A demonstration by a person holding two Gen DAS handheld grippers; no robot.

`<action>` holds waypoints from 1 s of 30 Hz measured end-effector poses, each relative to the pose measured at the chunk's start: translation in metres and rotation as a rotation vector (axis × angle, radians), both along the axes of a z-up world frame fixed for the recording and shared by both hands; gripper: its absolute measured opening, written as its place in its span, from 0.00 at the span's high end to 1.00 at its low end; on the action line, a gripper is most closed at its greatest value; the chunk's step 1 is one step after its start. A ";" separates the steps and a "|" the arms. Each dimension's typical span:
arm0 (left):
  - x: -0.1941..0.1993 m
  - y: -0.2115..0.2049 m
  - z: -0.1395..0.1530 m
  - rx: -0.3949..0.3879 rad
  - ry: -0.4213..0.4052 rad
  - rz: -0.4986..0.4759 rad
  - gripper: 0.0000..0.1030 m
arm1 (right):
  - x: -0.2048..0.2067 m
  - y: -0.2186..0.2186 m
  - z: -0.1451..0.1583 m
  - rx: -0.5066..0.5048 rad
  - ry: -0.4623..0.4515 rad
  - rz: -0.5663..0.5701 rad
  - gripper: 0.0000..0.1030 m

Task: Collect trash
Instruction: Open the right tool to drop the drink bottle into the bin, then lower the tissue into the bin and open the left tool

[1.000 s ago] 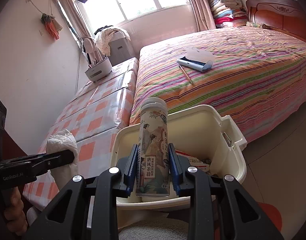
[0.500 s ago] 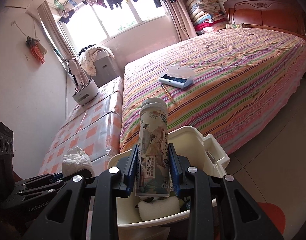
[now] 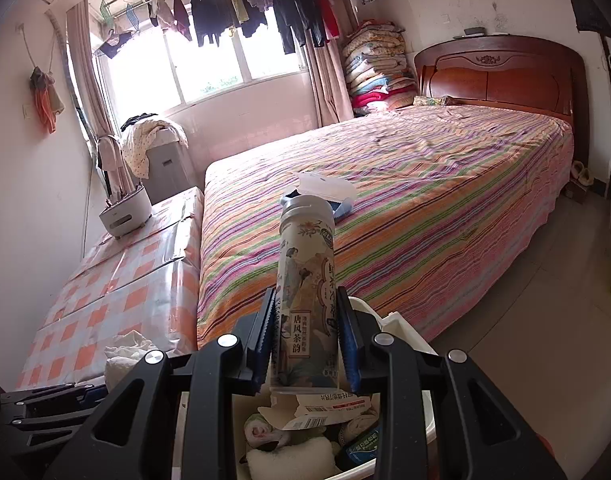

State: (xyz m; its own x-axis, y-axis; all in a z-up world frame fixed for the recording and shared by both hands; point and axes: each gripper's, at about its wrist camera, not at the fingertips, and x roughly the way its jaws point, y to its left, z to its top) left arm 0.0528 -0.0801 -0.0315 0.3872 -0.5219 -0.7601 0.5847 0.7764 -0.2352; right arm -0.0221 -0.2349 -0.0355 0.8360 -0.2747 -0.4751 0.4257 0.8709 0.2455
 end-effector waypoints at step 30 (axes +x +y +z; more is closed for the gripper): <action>0.001 -0.014 -0.006 0.009 0.021 -0.039 0.75 | -0.023 -0.018 0.002 0.070 -0.140 -0.066 0.71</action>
